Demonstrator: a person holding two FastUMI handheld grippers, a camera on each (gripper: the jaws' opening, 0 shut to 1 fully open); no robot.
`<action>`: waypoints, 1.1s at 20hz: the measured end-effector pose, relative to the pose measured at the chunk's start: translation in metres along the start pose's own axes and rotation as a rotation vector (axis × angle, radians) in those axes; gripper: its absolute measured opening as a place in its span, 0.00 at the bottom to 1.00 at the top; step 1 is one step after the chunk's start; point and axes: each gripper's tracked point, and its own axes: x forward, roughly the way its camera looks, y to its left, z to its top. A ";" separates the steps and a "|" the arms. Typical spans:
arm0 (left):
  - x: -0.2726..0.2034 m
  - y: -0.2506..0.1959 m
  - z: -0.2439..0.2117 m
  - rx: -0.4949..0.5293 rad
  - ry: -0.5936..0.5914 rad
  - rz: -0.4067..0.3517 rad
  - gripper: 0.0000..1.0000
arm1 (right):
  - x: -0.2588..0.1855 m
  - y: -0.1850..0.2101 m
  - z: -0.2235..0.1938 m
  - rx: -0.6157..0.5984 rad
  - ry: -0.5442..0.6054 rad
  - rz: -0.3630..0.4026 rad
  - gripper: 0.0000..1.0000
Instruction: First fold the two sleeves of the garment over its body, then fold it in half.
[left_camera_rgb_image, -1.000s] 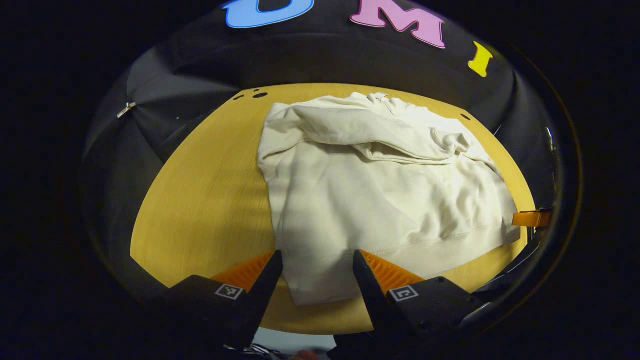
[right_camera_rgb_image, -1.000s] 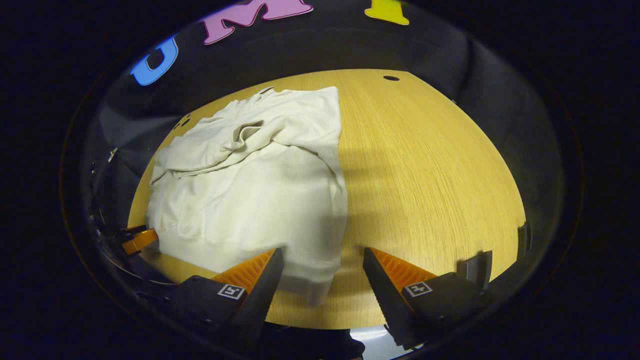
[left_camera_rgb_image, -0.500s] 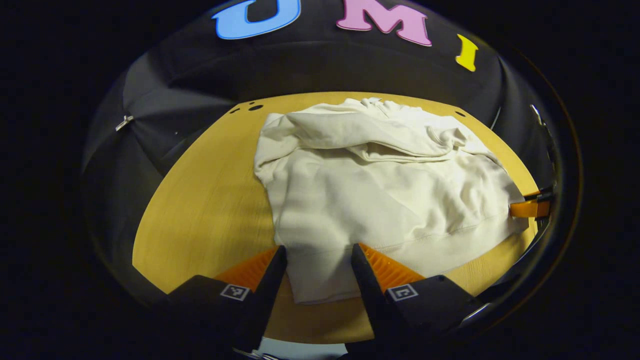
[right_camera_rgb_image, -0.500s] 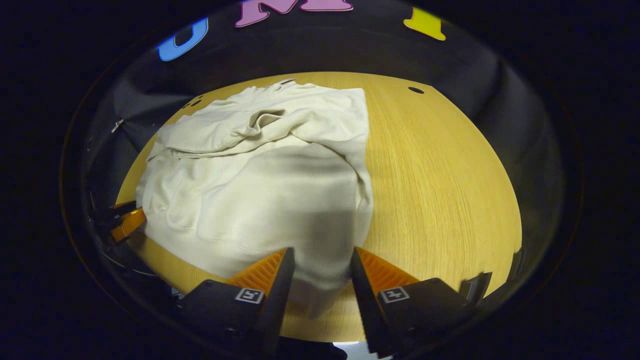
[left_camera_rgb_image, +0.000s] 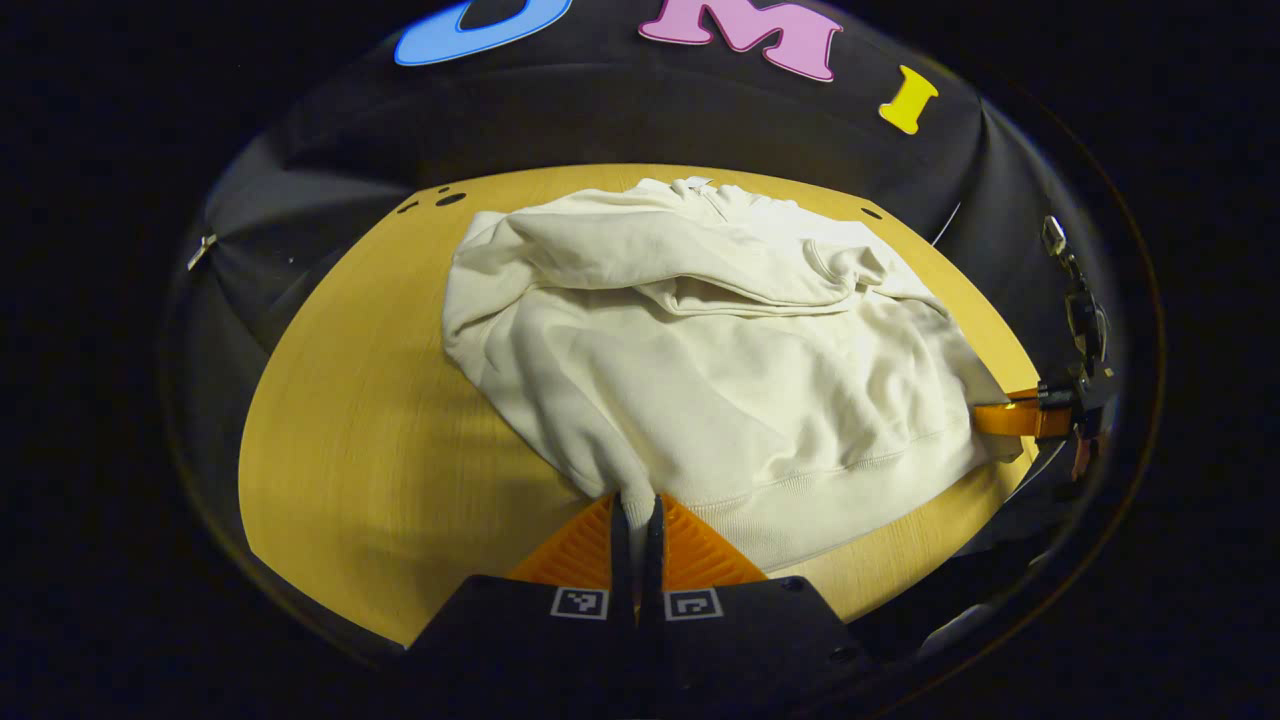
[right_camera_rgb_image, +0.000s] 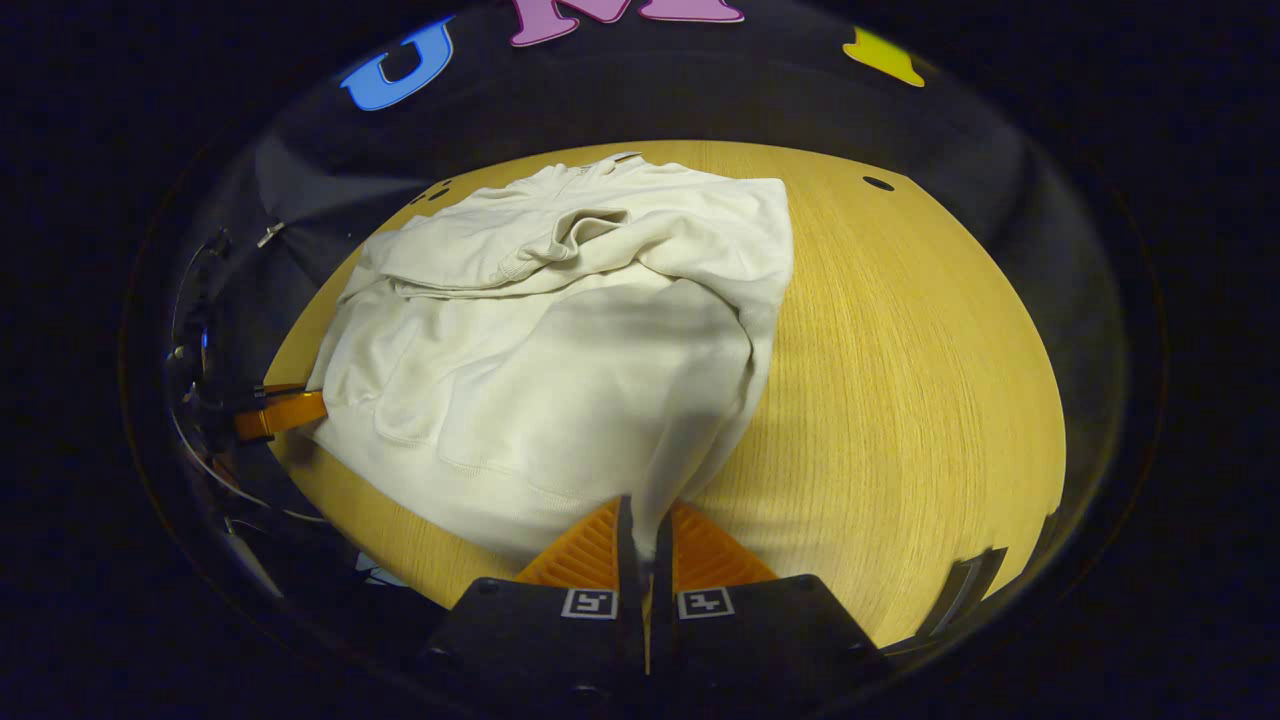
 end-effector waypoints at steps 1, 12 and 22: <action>-0.003 0.002 -0.001 -0.012 0.012 0.000 0.06 | -0.003 0.001 -0.001 -0.006 0.005 0.008 0.07; -0.040 0.015 0.030 -0.079 0.065 -0.029 0.06 | -0.045 0.006 0.044 0.046 -0.076 0.104 0.07; -0.073 0.025 0.141 -0.111 -0.153 -0.020 0.06 | -0.093 0.009 0.179 0.167 -0.407 0.142 0.07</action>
